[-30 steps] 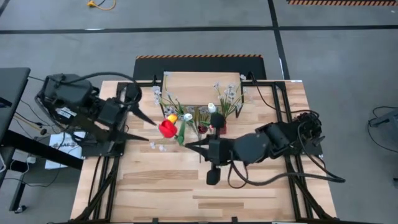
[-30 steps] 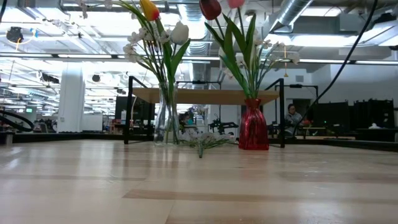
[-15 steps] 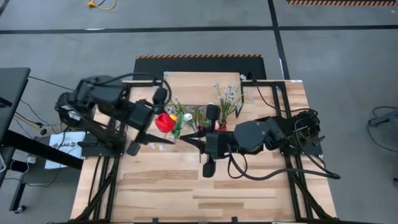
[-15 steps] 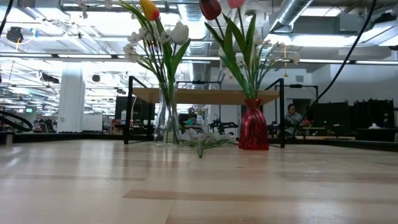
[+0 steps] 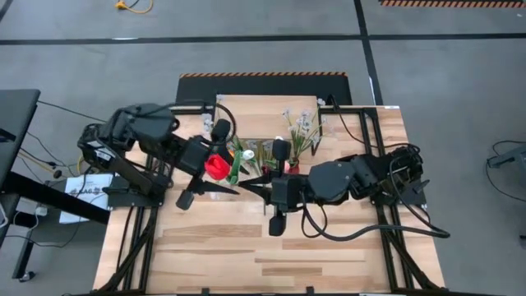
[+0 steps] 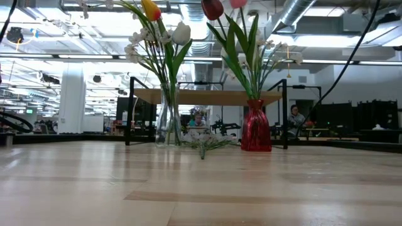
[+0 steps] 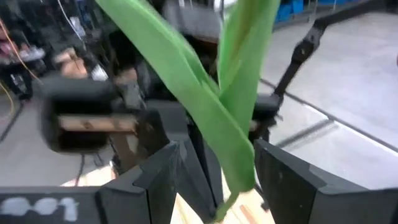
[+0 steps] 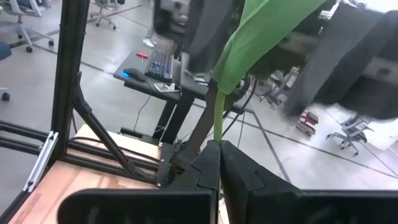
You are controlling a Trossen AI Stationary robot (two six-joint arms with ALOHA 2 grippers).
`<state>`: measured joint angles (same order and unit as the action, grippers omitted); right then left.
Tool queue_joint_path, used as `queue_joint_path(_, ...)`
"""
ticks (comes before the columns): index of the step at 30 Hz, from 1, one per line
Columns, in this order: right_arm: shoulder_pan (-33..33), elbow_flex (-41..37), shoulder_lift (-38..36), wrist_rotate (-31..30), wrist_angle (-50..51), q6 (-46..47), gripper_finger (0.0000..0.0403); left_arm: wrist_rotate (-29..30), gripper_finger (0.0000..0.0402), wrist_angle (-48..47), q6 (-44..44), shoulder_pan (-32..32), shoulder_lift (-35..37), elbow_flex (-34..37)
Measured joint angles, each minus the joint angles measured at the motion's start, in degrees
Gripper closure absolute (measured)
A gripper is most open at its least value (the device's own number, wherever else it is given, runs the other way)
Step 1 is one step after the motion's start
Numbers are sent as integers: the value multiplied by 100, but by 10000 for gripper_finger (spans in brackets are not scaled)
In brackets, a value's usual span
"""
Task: Pick and place flowers into a vace then onto a shelf
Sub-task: Put the red flower into the transparent vase
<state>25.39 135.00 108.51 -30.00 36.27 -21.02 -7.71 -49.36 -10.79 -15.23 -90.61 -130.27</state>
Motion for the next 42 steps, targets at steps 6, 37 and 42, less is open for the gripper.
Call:
queue_joint_path(6,0,0,2,0,11,2,403,205,215,0,3,-43,115,-53)
queue_joint_path(37,-45,0,6,-645,272,767,266,653,396,-387,57,-58,436,-484)
queue_joint_path(42,-39,0,8,-642,254,770,235,1370,399,-610,62,-52,918,-450)
